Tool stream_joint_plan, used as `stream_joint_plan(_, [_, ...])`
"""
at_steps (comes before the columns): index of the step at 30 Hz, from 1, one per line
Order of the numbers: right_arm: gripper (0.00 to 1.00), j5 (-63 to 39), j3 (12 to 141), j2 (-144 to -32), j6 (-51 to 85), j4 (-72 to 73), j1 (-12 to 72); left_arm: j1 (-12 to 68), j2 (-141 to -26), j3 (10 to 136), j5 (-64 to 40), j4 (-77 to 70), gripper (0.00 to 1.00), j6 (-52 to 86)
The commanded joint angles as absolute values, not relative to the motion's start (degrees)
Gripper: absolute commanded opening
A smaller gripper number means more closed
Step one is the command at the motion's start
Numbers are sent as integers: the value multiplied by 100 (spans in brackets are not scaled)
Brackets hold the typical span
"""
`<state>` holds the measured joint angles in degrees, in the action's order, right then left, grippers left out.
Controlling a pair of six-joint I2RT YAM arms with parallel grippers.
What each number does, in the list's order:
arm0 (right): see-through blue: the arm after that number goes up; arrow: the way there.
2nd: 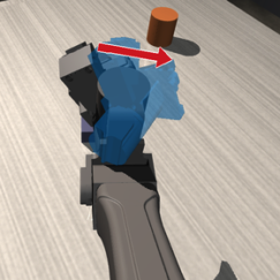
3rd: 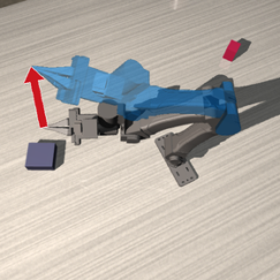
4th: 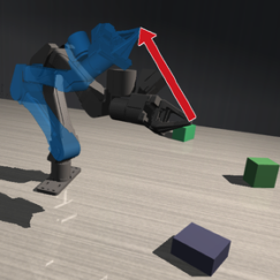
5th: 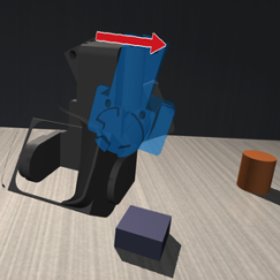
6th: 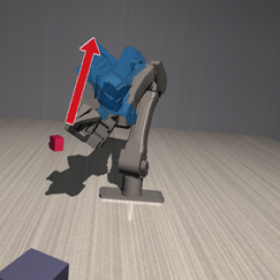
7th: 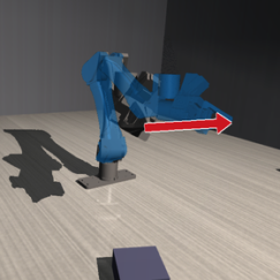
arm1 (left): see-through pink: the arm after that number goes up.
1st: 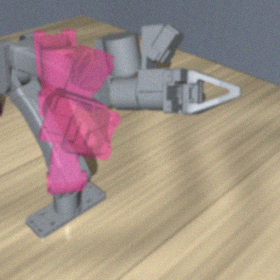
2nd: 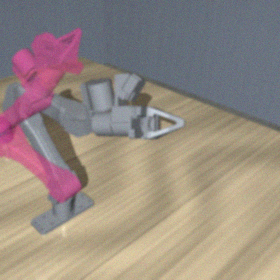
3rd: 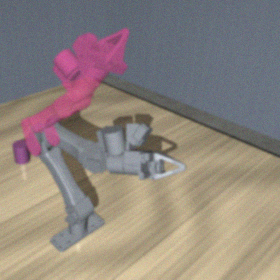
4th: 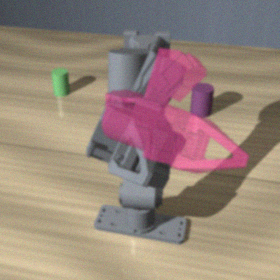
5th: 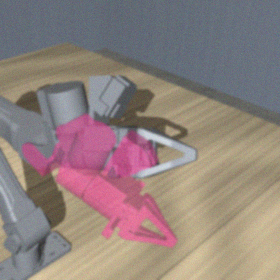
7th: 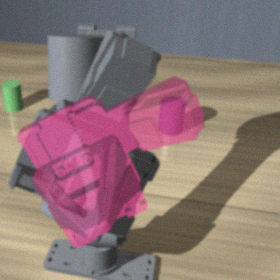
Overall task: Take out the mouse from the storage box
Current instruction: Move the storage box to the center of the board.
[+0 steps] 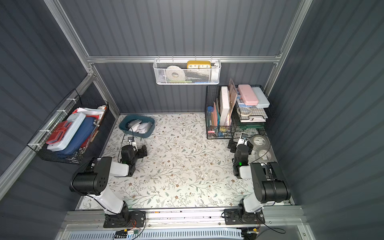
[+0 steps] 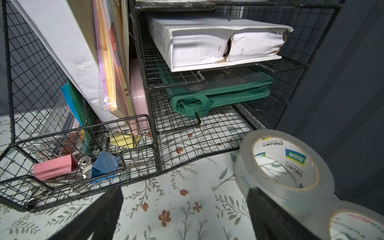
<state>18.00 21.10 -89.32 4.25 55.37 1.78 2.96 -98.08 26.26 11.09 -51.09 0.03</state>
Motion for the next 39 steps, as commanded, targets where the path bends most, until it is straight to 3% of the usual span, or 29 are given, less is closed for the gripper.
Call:
stream_joint_plan(1, [99, 1773, 2074, -9002, 387, 5682, 167, 255, -9721, 2706, 1037, -5027, 99, 62])
stream_joint_plan(19, [99, 1762, 2061, -8992, 380, 5691, 171, 246, -9723, 2707, 1015, -5025, 99, 70])
stream_joint_plan(24, [99, 660, 1824, -8677, -110, 5867, 221, 266, -9403, 2593, 1153, -5011, 99, -34])
stream_joint_plan(32, [99, 1574, 1654, -6245, -819, 4311, 1421, 935, -7314, 2665, 2165, -3449, 99, 344])
stream_joint_plan(36, [99, 1214, 2182, -4852, 74, 2427, 1564, 1046, -6520, 3477, 1987, -1798, 99, 1353])
stream_joint_plan(39, [99, 1631, 2634, -4213, 1048, 1311, 1564, 1046, -6437, 4241, 1872, -542, 99, 2202])
